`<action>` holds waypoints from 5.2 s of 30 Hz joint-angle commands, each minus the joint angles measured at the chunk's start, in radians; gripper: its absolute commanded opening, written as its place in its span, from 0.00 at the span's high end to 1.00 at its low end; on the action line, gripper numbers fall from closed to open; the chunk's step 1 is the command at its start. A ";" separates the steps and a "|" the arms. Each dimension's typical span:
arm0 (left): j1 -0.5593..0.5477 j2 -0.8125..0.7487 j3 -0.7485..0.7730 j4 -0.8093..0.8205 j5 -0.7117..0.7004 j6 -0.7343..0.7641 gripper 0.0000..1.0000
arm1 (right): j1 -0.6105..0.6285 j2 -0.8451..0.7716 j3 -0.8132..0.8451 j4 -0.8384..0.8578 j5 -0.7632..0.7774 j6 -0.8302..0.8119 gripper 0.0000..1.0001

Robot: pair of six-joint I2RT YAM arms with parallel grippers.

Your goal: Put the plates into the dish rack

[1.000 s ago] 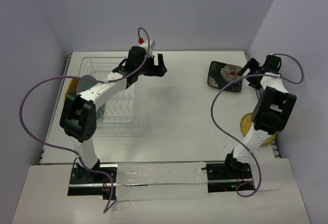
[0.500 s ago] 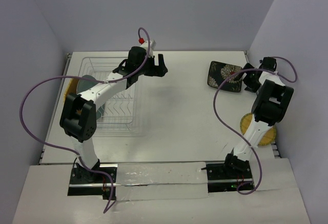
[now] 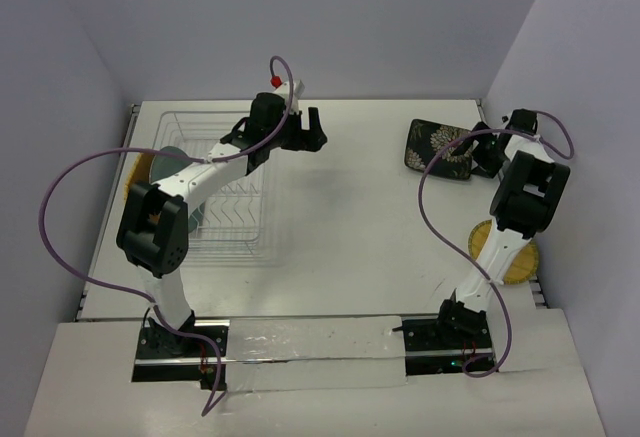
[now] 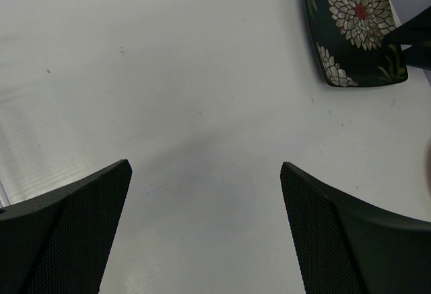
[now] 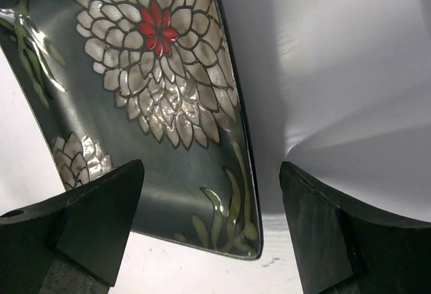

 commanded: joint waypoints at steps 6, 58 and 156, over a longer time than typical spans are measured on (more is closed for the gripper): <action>-0.004 -0.054 -0.020 0.049 -0.006 -0.002 0.01 | -0.002 0.062 0.055 -0.045 -0.030 0.060 0.18; -0.003 0.004 0.380 -0.243 0.401 0.528 0.01 | 0.274 -0.738 -0.647 0.519 -0.496 0.179 1.00; 0.002 -0.399 0.194 -0.863 -0.953 -0.096 1.00 | 0.286 -1.020 -0.782 0.591 0.034 0.202 0.01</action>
